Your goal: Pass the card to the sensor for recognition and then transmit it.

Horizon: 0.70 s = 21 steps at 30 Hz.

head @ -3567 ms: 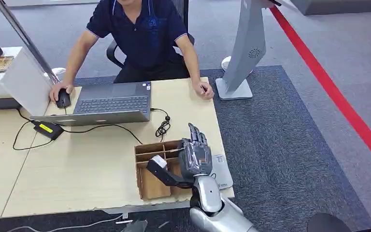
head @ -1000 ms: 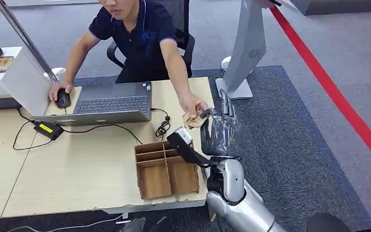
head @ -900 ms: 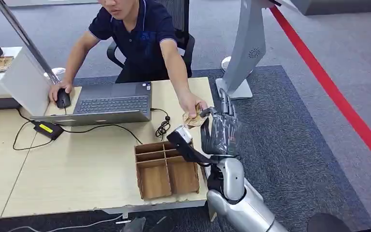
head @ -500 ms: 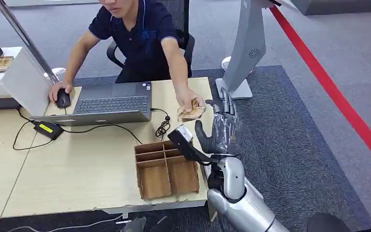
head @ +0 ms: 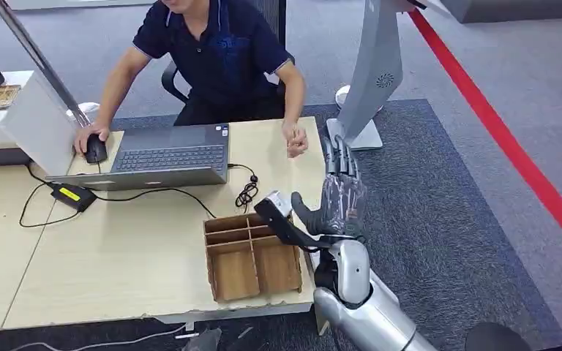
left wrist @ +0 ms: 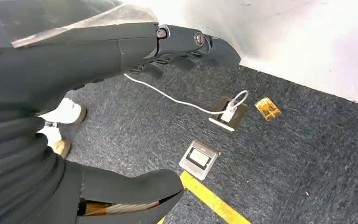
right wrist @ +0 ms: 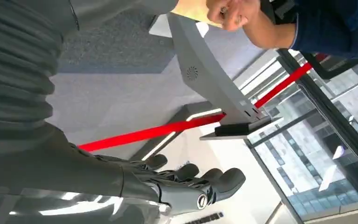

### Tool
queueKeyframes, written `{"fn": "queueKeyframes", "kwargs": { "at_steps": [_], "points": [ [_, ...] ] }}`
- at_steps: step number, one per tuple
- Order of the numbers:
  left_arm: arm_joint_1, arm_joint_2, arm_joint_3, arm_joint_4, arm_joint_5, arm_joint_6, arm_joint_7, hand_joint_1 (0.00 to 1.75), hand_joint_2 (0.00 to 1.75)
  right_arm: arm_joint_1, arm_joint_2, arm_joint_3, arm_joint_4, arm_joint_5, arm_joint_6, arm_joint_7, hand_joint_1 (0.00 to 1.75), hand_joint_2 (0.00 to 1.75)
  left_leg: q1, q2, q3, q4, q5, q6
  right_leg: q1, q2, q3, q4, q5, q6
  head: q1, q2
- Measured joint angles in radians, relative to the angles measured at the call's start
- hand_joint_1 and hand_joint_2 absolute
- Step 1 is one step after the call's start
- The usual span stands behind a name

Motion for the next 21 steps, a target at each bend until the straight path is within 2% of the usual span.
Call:
{"fn": "queueKeyframes", "kwargs": {
  "at_steps": [7, 8, 10, 11, 21],
  "points": [
    [0.003, 0.000, 0.014, 0.000, 0.004, 0.004, 0.006, 0.00, 1.75, 0.045, -0.003, -0.003, -0.013, -0.029, -0.020, 0.008, 0.00, 1.75, 0.000, 0.000, 0.000, 0.000, 0.000, 0.000, 0.000, 0.000, 0.000, 0.000, 0.000, 0.000, 0.000, 0.000],
    [0.004, 0.000, 0.016, 0.000, 0.005, 0.006, 0.006, 0.00, 1.75, 0.053, -0.003, -0.004, -0.017, -0.034, -0.024, 0.008, 0.00, 0.00, 0.000, 0.000, 0.000, 0.000, 0.000, 0.000, 0.000, 0.000, 0.000, 0.000, 0.000, 0.000, 0.000, 0.000],
    [0.005, 0.000, 0.017, 0.000, 0.008, 0.011, 0.006, 0.00, 1.75, 0.070, -0.004, -0.010, -0.029, -0.040, -0.030, 0.008, 0.00, 0.00, 0.000, 0.000, 0.000, 0.000, 0.000, 0.000, 0.000, 0.000, 0.000, 0.000, 0.000, 0.000, 0.000, 0.000],
    [0.006, 0.000, 0.018, 0.000, 0.010, 0.013, 0.008, 0.00, 1.75, 0.077, -0.005, -0.011, -0.036, -0.040, -0.032, 0.008, 0.00, 1.75, 0.000, 0.000, 0.000, 0.000, 0.000, 0.000, 0.000, 0.000, 0.000, 0.000, 0.000, 0.000, 0.000, 0.000],
    [0.019, 0.003, 0.042, 0.000, 0.036, 0.037, 0.015, 0.00, 1.75, 0.180, -0.010, -0.036, -0.146, -0.038, -0.057, 0.008, 0.00, 1.75, 0.000, 0.000, 0.000, 0.000, 0.000, 0.000, 0.000, 0.000, 0.000, 0.000, 0.000, 0.000, 0.000, 0.000]
  ]
}}
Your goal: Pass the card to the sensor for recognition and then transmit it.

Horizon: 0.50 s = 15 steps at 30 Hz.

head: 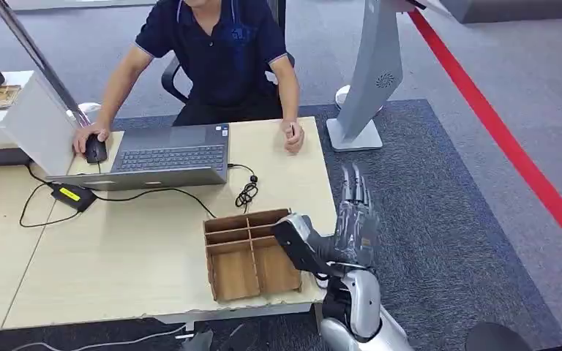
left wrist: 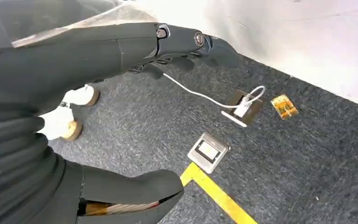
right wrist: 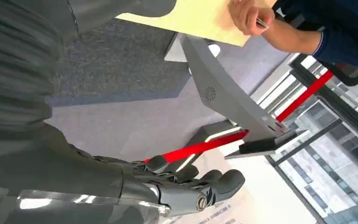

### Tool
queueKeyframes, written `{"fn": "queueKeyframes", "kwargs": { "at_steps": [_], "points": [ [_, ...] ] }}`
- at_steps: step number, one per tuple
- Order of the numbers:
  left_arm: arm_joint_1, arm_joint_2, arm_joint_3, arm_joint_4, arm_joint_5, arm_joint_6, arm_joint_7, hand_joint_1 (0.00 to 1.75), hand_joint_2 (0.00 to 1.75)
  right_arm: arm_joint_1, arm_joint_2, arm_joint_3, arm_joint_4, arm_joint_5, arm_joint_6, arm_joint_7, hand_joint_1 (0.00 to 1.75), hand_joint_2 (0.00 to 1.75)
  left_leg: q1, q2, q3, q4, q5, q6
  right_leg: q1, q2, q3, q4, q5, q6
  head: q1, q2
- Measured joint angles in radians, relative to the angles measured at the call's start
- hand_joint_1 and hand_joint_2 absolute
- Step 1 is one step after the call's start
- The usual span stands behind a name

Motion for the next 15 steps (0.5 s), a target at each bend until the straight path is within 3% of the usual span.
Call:
{"fn": "queueKeyframes", "kwargs": {
  "at_steps": [15],
  "points": [
    [0.011, 0.024, 0.026, 0.000, 0.024, 0.006, -0.021, 0.00, 1.75, 0.088, -0.006, -0.032, -0.118, -0.091, -0.045, 0.001, 0.00, 1.75, 0.000, 0.000, 0.000, 0.000, 0.000, 0.000, 0.000, 0.000, 0.000, 0.000, 0.000, 0.000, 0.000, 0.000]
  ]
}}
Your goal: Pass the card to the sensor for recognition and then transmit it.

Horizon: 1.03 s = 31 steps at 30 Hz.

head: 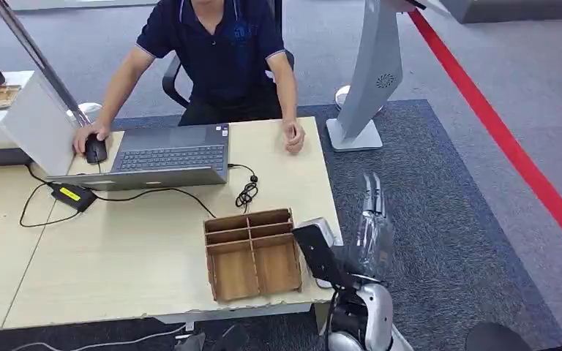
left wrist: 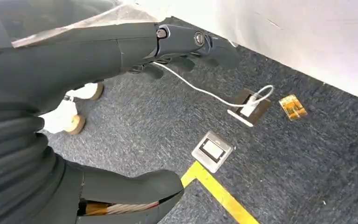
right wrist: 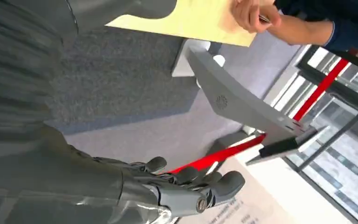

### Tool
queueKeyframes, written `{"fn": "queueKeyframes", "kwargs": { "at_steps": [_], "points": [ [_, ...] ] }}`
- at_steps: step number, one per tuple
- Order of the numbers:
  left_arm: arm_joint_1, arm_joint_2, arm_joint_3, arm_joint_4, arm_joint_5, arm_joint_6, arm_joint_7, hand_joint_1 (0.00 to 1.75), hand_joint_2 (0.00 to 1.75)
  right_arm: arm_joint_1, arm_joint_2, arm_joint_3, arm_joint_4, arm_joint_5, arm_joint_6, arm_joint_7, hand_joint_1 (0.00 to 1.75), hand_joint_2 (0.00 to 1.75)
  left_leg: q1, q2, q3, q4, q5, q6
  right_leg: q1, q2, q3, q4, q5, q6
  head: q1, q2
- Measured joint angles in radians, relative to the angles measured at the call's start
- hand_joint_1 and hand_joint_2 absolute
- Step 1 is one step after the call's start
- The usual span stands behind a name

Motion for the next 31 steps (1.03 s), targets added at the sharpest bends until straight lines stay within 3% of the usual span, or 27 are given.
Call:
{"fn": "queueKeyframes", "kwargs": {
  "at_steps": [5, 13, 21, 31],
  "points": [
    [0.003, 0.001, 0.002, 0.000, 0.003, 0.005, 0.000, 0.00, 1.75, 0.028, 0.013, -0.028, -0.019, -0.187, -0.001, -0.142, 0.00, 1.75, 0.000, 0.000, 0.000, 0.000, 0.000, 0.000, 0.000, 0.000, 0.000, 0.000, 0.000, 0.000, 0.000, 0.000],
    [0.005, 0.005, 0.008, 0.000, 0.008, 0.006, 0.000, 0.00, 1.75, 0.062, 0.041, -0.077, -0.029, -0.448, -0.002, -0.286, 0.00, 1.75, 0.000, 0.000, 0.000, 0.000, 0.000, 0.000, 0.000, 0.000, 0.000, 0.000, 0.000, 0.000, 0.000, 0.000],
    [0.011, 0.001, 0.014, 0.000, 0.003, 0.011, 0.038, 0.00, 1.75, 0.088, 0.058, -0.117, -0.035, -0.537, -0.002, -0.325, 0.00, 1.75, 0.000, 0.000, 0.000, 0.000, 0.000, 0.000, 0.000, 0.000, 0.000, 0.000, 0.000, 0.000, 0.000, 0.000],
    [0.021, -0.002, 0.016, 0.000, 0.011, 0.033, 0.034, 0.00, 1.75, 0.121, 0.060, -0.124, -0.038, -0.561, -0.002, -0.353, 0.00, 1.75, 0.000, 0.000, 0.000, 0.000, 0.000, 0.000, 0.000, 0.000, 0.000, 0.000, 0.000, 0.000, 0.000, 0.000]
  ]
}}
